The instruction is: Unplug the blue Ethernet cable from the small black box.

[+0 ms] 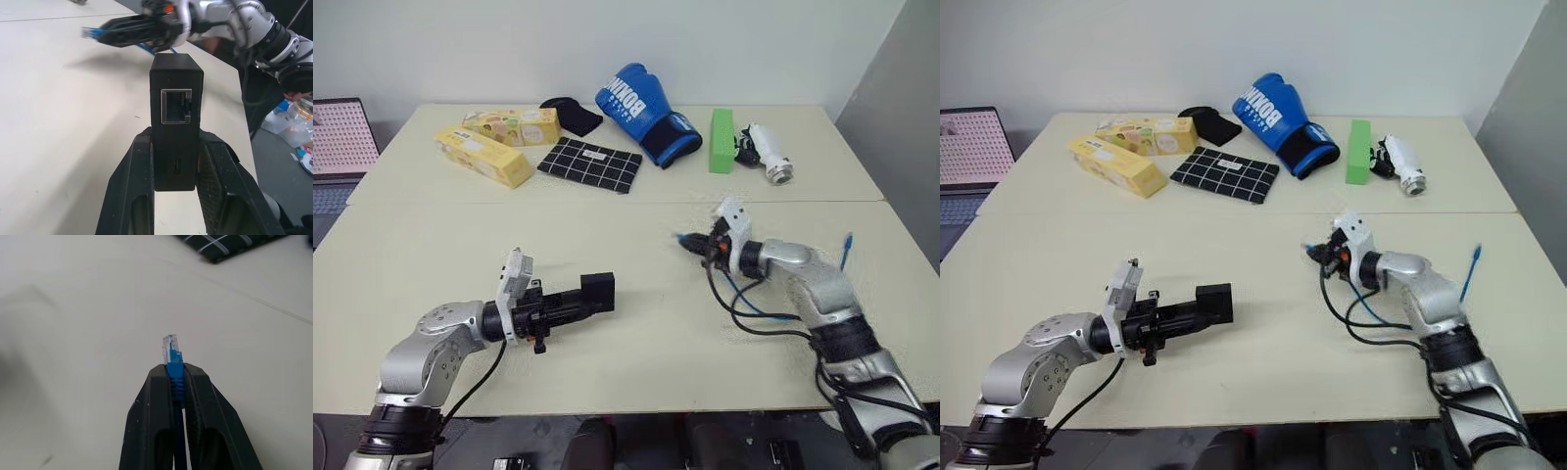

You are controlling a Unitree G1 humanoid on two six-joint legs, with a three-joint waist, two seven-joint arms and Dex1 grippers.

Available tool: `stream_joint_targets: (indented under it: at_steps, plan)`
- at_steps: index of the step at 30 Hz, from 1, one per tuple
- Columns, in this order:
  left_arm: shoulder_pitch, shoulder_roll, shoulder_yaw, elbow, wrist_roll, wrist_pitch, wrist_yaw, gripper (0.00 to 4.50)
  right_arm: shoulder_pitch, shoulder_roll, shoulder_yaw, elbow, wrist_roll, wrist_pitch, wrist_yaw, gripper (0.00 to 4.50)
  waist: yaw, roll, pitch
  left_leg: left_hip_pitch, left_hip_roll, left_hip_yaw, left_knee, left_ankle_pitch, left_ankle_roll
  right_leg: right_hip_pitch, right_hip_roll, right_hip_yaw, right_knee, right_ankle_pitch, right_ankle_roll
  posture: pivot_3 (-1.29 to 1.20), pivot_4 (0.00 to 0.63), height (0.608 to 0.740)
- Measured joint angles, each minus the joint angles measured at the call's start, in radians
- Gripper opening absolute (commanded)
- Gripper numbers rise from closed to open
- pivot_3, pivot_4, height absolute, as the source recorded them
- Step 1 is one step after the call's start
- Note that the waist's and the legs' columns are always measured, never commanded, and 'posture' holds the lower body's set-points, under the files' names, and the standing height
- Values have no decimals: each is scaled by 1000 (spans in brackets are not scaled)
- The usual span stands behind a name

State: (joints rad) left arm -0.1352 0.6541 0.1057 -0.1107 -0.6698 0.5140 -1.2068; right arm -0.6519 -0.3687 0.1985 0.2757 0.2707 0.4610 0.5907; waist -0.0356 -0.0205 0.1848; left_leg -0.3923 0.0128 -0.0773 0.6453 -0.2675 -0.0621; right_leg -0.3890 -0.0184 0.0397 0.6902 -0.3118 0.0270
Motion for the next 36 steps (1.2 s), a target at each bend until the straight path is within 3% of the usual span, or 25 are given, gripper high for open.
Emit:
stream_joint_targets:
  at_steps: [7, 14, 19, 24, 34, 36]
  plan:
    - [23, -3, -1, -42, 9, 13, 74, 792, -22, 34, -1, 144, -83, -75, -9, 2165, 3, 0, 0, -1, 0, -1, 1, 0, 0, 1, 0, 0, 0, 0, 0, 0, 150, 740]
    - [-7, -92, 19, -22, 107, -43, 312, 792, 59, -101, -4, -78, -51, 15, 157, 3765, 6, 1, 0, -2, 0, -3, 1, 0, 0, 0, -1, -1, 0, 0, 0, 0, 150, 740]
    - [-72, -195, 45, 132, 296, -342, 505, 792, 76, -191, -10, -367, 52, 77, 328, 3765, 0, 0, 0, -1, -1, -2, 1, 0, 0, 0, 0, -2, -1, 0, 0, 0, 150, 740]
    - [-143, -265, 86, 387, 473, -662, 736, 792, 53, -102, 49, -506, 88, 180, 315, 3765, 1, 0, 0, -1, -1, -3, 1, 0, 0, 0, 0, -2, 1, 0, 0, 0, 150, 740]
    - [-204, -315, 121, 665, 526, -866, 878, 792, -30, -25, 122, -493, 28, 222, 244, 3765, 10, 0, 0, -4, -3, -3, 3, 0, 0, 0, -3, -3, -2, 2, 3, 0, 150, 740]
    - [-211, -324, 131, 679, 516, -871, 885, 1498, -30, -25, 127, -487, 24, 222, 241, 3812, 9, 0, 0, -3, -2, -3, 3, 0, 0, 0, -3, -3, -1, 2, 3, 0, 150, 740]
